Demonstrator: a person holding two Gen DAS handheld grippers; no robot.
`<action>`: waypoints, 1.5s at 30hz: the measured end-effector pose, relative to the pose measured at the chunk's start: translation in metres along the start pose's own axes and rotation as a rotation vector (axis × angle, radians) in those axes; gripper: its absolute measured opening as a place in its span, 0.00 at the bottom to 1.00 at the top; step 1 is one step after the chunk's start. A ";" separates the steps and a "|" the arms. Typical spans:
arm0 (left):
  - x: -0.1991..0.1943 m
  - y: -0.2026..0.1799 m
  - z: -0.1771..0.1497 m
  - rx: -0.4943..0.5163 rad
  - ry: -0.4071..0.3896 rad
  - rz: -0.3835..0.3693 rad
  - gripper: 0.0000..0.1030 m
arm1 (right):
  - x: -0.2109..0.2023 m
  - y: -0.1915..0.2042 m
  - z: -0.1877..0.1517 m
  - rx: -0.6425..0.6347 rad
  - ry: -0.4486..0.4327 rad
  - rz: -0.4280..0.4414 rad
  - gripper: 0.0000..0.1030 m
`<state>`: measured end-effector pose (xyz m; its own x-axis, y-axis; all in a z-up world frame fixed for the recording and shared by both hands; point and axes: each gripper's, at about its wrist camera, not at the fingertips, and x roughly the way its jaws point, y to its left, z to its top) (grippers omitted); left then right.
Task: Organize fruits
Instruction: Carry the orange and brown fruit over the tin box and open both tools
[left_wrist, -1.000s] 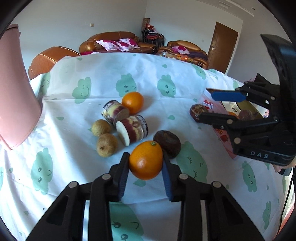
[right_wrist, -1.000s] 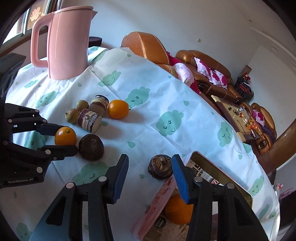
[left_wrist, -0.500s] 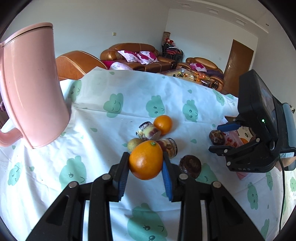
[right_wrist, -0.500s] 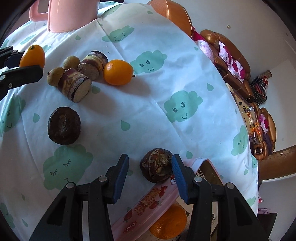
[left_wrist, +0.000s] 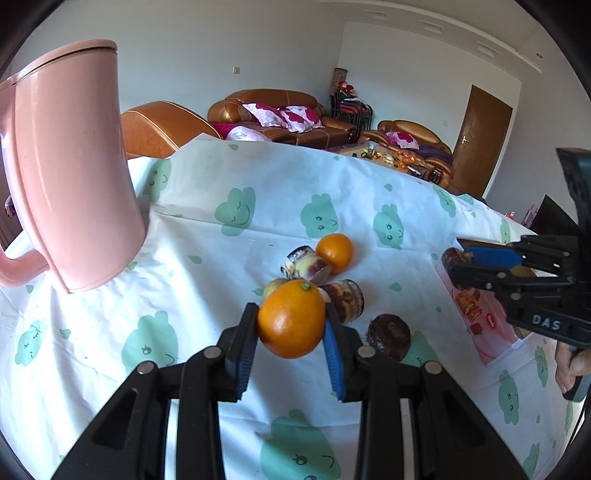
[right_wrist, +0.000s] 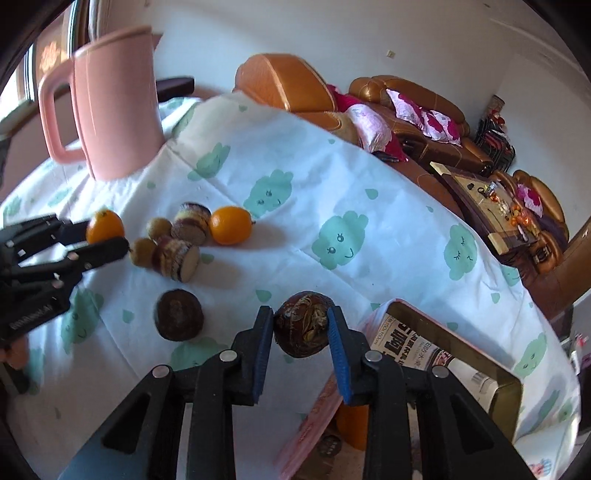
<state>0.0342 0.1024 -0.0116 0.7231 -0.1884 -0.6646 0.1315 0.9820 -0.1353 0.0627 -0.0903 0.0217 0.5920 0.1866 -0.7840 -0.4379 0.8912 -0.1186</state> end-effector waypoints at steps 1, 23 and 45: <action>-0.001 0.000 0.000 -0.001 -0.010 0.003 0.34 | -0.008 0.001 -0.003 0.042 -0.040 0.014 0.31; -0.008 -0.043 -0.005 0.006 -0.139 0.071 0.34 | -0.054 -0.031 -0.067 0.372 -0.344 -0.083 0.31; -0.001 -0.147 0.005 0.124 -0.153 -0.044 0.34 | -0.083 -0.076 -0.098 0.397 -0.388 -0.210 0.31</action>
<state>0.0174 -0.0414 0.0130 0.8084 -0.2365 -0.5390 0.2406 0.9685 -0.0642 -0.0194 -0.2135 0.0361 0.8753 0.0602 -0.4798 -0.0422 0.9979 0.0482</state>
